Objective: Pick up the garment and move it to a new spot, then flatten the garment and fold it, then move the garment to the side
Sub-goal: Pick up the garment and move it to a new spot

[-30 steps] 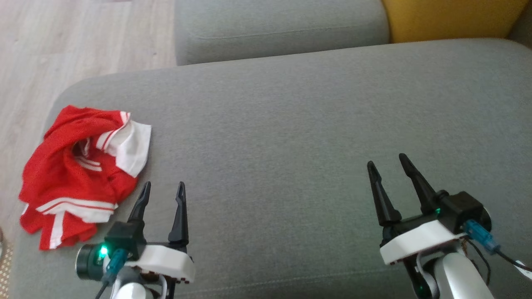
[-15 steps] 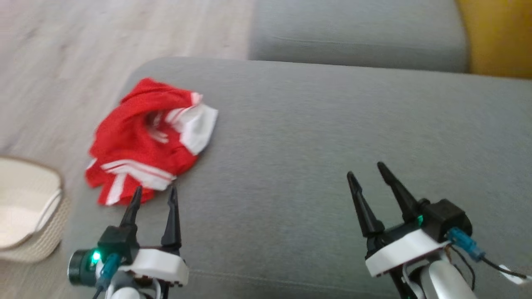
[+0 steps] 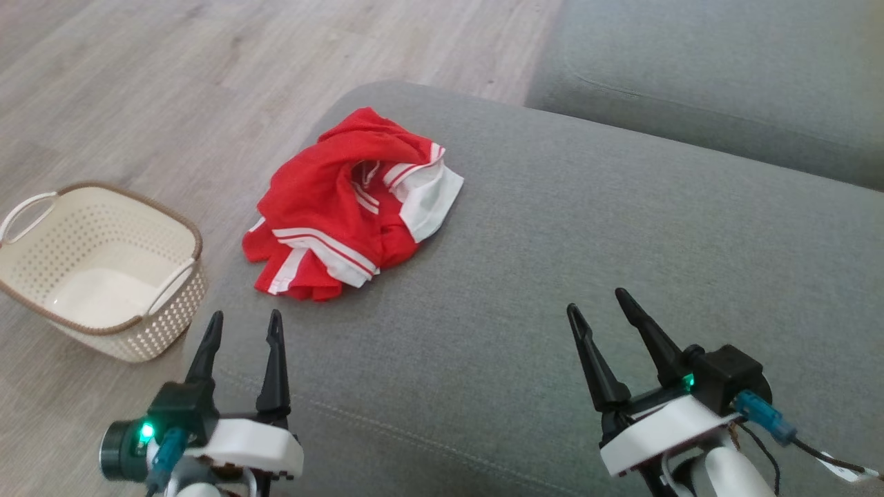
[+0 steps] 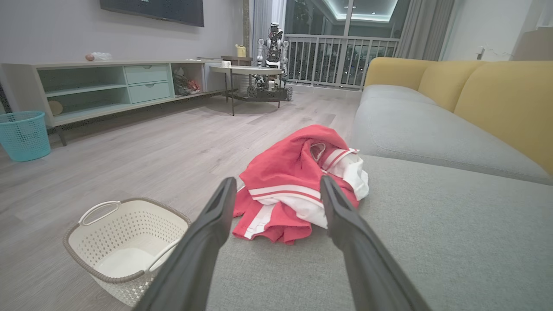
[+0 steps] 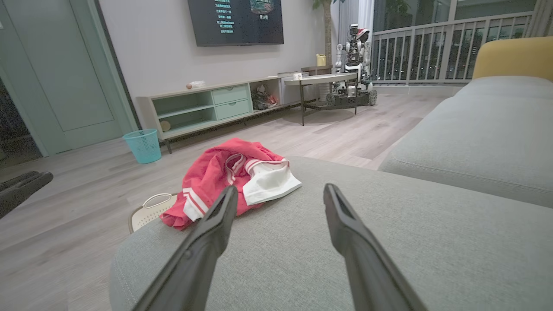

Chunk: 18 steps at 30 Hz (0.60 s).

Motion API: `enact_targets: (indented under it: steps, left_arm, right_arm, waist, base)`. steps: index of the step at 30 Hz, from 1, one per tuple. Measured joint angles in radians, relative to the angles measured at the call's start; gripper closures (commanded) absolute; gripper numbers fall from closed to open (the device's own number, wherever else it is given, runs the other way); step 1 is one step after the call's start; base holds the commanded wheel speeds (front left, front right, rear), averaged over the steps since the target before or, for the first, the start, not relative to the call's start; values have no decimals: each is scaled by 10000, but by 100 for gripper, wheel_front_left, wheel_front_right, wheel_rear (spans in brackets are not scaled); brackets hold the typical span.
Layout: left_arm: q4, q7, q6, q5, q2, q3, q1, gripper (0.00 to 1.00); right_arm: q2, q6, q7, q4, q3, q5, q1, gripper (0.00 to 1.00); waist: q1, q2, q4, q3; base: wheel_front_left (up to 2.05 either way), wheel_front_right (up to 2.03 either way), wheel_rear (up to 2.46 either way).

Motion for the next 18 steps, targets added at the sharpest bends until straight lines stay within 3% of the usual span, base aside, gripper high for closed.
enact_targets:
  steps: [11, 18]
  left_arm:
    - [-244, 0, -196, -94, -6, 420, 116, 0]
    - [-100, -2, -1047, -635, 75, 1108, -770, 0]
  right_arm:
    - [0, 0, 0, 59, -4, -50, -31, 0]
    - [0, 0, 255, -424, -282, -648, -384, 0]
  waist:
    - [0, 0, -127, 80]
    - [0, 0, -548, 892]
  base:
    - [0, 0, 0]
    - [0, 0, 0]
